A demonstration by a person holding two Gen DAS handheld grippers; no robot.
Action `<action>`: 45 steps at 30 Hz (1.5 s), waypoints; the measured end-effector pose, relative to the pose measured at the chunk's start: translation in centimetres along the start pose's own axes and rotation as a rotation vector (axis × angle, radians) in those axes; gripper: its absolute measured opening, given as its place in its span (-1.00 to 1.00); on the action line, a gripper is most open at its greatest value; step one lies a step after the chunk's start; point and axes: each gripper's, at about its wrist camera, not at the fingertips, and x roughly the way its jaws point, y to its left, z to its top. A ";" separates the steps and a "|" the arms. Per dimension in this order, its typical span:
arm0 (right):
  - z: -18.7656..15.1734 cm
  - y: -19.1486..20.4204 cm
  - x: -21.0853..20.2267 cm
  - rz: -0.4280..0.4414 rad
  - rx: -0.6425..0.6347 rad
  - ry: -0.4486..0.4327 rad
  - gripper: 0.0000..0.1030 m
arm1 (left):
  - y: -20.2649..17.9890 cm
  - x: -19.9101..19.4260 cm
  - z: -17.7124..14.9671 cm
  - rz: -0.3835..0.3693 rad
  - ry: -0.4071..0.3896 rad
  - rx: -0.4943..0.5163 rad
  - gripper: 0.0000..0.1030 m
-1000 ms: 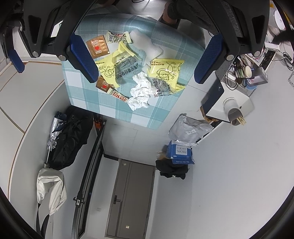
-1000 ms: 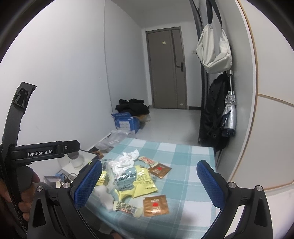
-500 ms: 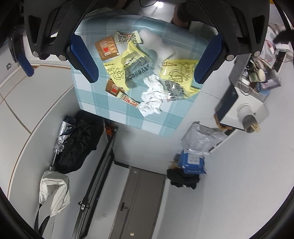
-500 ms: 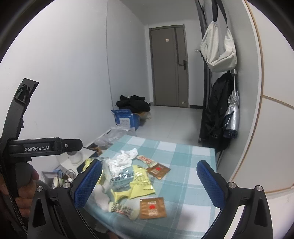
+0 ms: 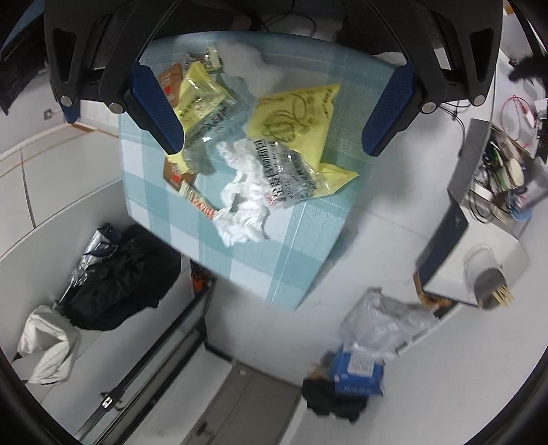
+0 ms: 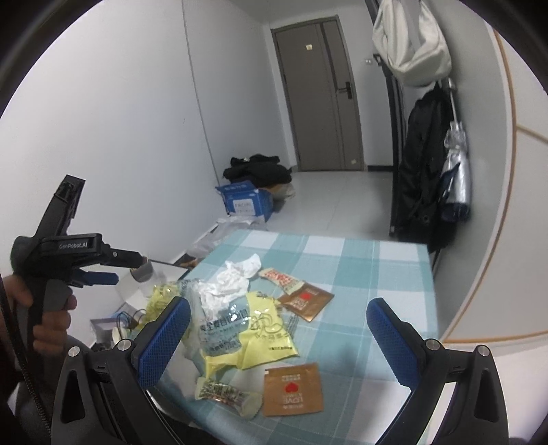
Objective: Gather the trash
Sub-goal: 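Grasp the yellow bread wrappers with the left tool while the right tool grasps another yellow wrapper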
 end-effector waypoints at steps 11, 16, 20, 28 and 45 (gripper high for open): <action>-0.4 -1.3 4.2 0.057 0.068 0.102 1.00 | 2.0 4.5 0.0 -0.032 0.203 -0.029 0.30; -0.7 -1.3 5.6 0.094 0.088 0.167 1.00 | 3.0 5.4 -0.2 -0.056 0.217 -0.050 -0.49; -0.9 -1.6 6.1 0.113 0.127 0.192 1.00 | 3.4 5.6 -0.2 -0.065 0.206 -0.053 -0.77; -1.1 -1.5 6.6 0.116 0.146 0.260 1.00 | 4.1 4.8 0.2 -0.115 0.158 -0.095 -0.92; -0.3 0.1 12.5 0.148 0.145 0.435 1.00 | 4.2 2.6 0.7 -0.239 0.028 -0.085 -0.92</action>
